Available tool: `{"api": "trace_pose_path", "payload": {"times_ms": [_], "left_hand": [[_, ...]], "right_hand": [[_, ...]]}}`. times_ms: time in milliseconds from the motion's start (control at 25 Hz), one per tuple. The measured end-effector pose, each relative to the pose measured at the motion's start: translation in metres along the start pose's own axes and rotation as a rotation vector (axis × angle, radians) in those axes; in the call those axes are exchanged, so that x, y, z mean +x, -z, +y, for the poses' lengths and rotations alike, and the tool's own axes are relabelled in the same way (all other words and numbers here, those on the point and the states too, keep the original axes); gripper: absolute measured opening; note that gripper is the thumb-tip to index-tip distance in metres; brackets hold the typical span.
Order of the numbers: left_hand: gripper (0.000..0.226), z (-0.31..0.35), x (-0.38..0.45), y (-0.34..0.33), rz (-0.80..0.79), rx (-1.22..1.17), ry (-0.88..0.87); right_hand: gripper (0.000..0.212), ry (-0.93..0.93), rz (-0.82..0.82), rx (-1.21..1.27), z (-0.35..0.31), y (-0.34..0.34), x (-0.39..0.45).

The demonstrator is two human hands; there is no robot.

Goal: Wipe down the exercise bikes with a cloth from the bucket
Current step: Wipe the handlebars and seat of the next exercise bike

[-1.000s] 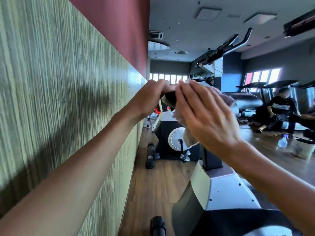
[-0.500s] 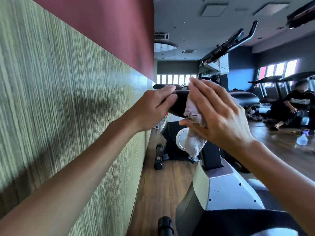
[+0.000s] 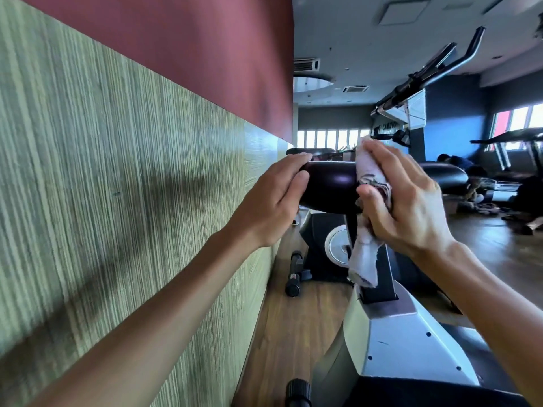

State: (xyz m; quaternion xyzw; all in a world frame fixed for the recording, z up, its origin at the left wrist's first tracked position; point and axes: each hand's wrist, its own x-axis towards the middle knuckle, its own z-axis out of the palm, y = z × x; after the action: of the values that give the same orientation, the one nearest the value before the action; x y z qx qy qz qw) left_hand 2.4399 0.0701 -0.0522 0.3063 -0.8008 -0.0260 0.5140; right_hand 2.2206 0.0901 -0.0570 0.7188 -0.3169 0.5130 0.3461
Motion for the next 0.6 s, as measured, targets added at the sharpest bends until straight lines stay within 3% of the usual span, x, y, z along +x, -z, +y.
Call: {"api": "trace_pose_path", "payload": {"times_ms": [120,320,480,600], "left_hand": [[0.05,0.016,0.005,-0.007,0.028,0.037,0.01],[0.053,0.025,0.019,-0.018,0.102,0.065,0.056],[0.05,0.056,0.033,-0.033,0.047,0.337,0.152],[0.054,0.067,0.037,-0.033,0.027,0.442,0.216]], "right_hand": [[0.067,-0.083,0.019,0.04,-0.001,-0.002,-0.001],[0.068,0.124,0.081,0.099,0.014,-0.012,-0.001],[0.079,0.136,0.052,0.281,0.051,-0.02,-0.006],[0.08,0.172,0.061,0.215,0.073,-0.028,-0.007]]}}
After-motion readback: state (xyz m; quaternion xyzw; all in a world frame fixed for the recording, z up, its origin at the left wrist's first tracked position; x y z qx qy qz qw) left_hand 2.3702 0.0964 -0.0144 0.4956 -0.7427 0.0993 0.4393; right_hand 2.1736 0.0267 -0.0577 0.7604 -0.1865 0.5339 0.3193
